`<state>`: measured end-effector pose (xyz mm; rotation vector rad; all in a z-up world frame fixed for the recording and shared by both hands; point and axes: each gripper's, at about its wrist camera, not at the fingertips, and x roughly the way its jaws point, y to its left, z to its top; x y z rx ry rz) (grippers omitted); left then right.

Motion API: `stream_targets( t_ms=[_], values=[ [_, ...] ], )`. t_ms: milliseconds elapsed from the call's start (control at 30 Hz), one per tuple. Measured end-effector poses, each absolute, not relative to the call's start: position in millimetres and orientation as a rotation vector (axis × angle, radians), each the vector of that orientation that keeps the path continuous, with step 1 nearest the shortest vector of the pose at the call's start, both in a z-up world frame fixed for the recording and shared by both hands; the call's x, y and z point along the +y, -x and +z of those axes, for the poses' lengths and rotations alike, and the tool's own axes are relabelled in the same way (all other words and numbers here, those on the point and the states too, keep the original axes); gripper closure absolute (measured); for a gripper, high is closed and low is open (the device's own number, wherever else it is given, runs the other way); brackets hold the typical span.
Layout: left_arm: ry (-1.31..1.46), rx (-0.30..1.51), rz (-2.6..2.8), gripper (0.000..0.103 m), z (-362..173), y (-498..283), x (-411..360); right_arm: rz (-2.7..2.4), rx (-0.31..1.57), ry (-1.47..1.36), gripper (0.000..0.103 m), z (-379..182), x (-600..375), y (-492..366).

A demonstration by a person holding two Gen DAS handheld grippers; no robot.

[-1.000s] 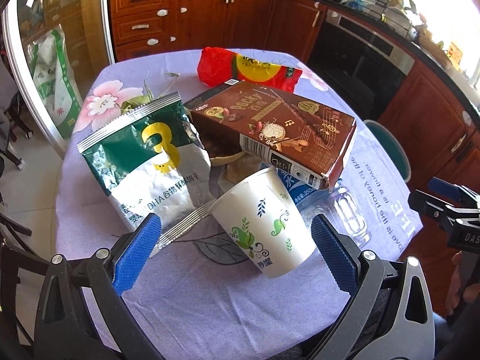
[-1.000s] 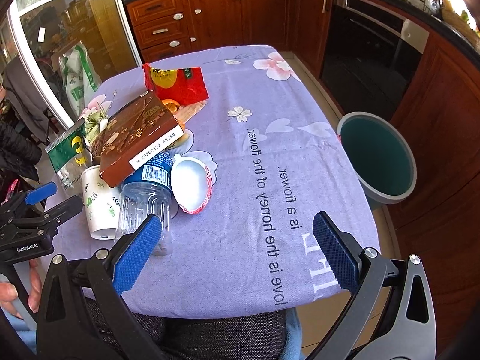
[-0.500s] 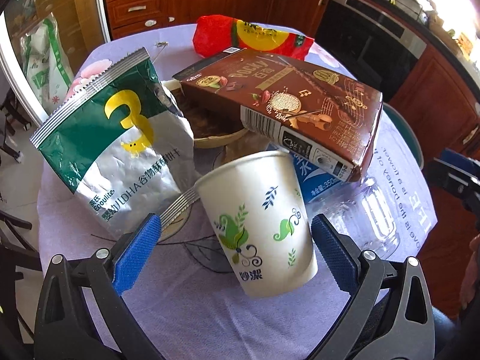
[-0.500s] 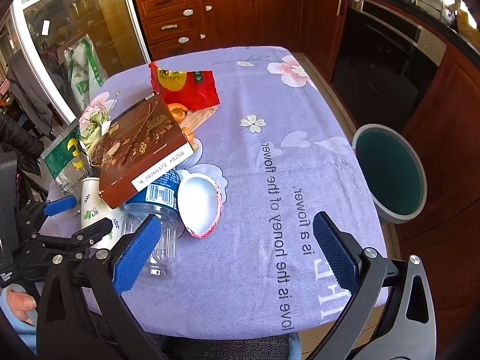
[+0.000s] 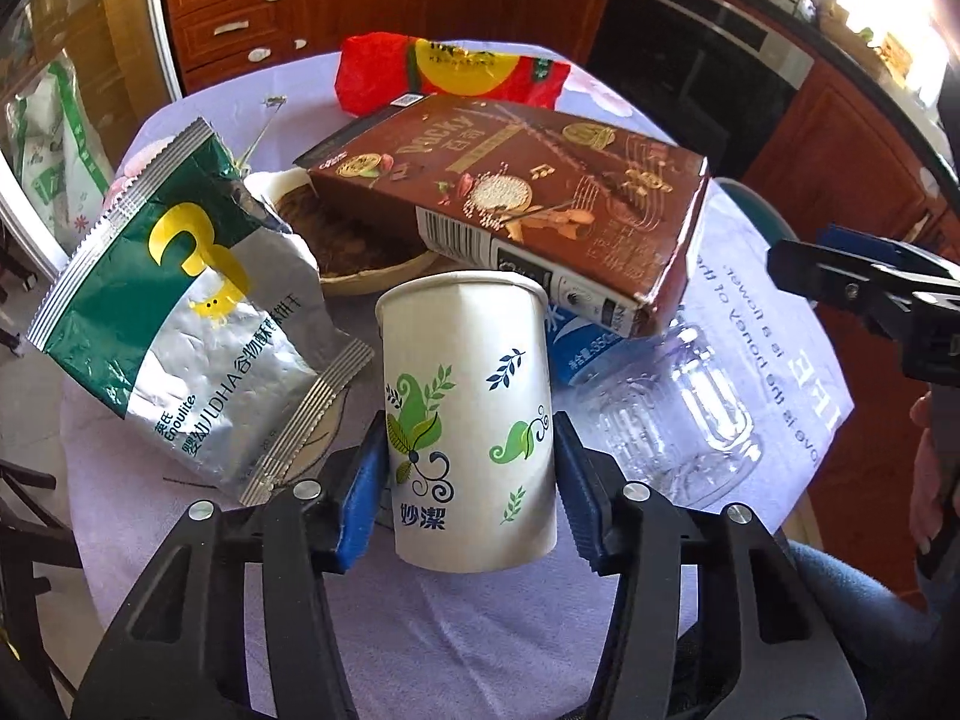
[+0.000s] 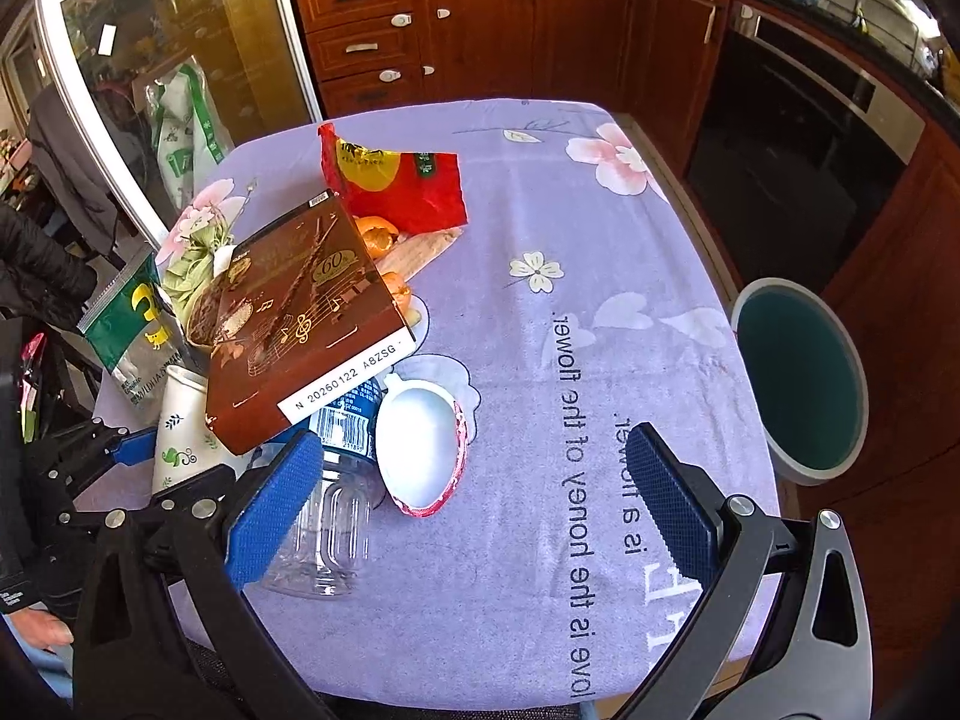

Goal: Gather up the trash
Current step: 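Grasp the white paper cup with the left tool while the right tool approaches the Pocky box, then grasp the brown Pocky box with the right tool and lift it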

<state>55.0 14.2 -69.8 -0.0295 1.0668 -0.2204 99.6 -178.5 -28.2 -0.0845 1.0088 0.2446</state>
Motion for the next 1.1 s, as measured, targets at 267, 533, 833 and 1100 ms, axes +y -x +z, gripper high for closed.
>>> stream_targets(
  t_ms=[267,533,833,1100],
  values=[
    [0.032,0.966,-0.207,0.05,-25.0,-56.5,34.5,0.268,0.973,0.127,0.006,-14.2,-165.6,-111.7],
    [0.032,0.962,-0.194,0.05,-29.2,-81.6,51.9,0.383,1.02,0.089,0.006,-17.5,-145.3,-137.7],
    [0.017,0.993,-0.208,0.048,-50.0,-88.0,48.4,0.486,1.191,-0.134,0.006,-64.6,-140.9,-170.2],
    [0.01,1.004,-0.21,0.048,-52.1,-90.4,46.3,0.568,1.112,-0.173,0.051,-57.7,-120.0,-167.5]
  ],
)
